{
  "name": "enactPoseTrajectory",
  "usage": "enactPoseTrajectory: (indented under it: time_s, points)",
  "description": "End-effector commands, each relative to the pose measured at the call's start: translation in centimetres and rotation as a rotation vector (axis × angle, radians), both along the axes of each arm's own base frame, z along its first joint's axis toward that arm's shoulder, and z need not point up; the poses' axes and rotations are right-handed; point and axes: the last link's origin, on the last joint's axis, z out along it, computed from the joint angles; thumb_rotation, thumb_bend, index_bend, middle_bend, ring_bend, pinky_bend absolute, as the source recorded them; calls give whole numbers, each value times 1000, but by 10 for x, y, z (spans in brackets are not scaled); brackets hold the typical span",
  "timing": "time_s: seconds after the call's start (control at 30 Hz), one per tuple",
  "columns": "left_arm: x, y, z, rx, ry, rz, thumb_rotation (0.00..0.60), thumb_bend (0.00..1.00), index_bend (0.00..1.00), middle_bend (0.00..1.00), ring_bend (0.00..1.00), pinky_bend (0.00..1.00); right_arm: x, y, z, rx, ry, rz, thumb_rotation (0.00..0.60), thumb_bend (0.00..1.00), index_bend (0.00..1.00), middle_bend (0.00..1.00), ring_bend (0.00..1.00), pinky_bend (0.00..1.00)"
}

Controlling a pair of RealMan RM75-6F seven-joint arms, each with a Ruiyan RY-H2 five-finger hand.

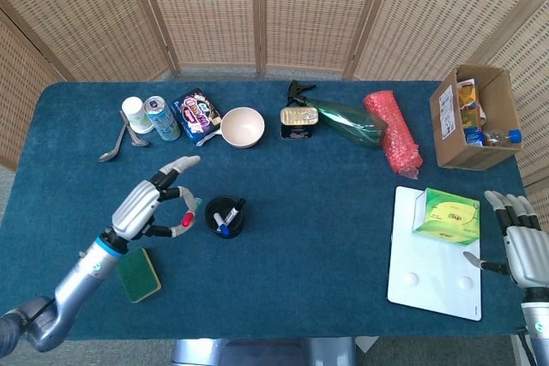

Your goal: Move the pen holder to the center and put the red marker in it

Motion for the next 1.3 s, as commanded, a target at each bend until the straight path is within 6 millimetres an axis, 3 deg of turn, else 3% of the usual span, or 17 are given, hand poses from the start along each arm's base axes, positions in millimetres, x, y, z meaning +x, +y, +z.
enactPoseTrajectory:
  time_s: [0.03, 0.27, 0.57, 0.63, 0.83, 1.07, 1.3]
  points:
    - [8, 0, -12, -28, -14, -6, 600, 390, 636, 0, 0, 100, 0, 0, -1, 2, -1, 0, 575, 0, 0, 0, 0, 2]
    - [24, 0, -34, -60, -35, -16, 600, 391, 635, 0, 0, 98, 0, 0, 0, 4, -5, -1, 577, 0, 0, 0, 0, 2]
    - [21, 5, -45, -73, 21, -1, 600, 390, 627, 0, 0, 77, -1, 0, 1, 3, -12, -1, 578, 0, 0, 0, 0, 2]
    - [17, 5, -46, -82, 51, 5, 600, 390, 579, 0, 0, 56, -1, 0, 0, 5, -13, -1, 578, 0, 0, 0, 0, 1]
    - [10, 8, -43, -96, 102, 22, 600, 388, 268, 0, 0, 0, 0, 0, 0, 4, -16, -1, 578, 0, 0, 0, 0, 1]
    - [7, 8, -37, -59, 108, 16, 600, 380, 187, 0, 0, 0, 0, 1, 0, 8, -17, -1, 581, 0, 0, 0, 0, 1]
    - [2, 5, -13, 49, 117, -22, 600, 380, 186, 0, 0, 0, 0, 1, 0, 8, -17, 1, 581, 0, 0, 0, 0, 2]
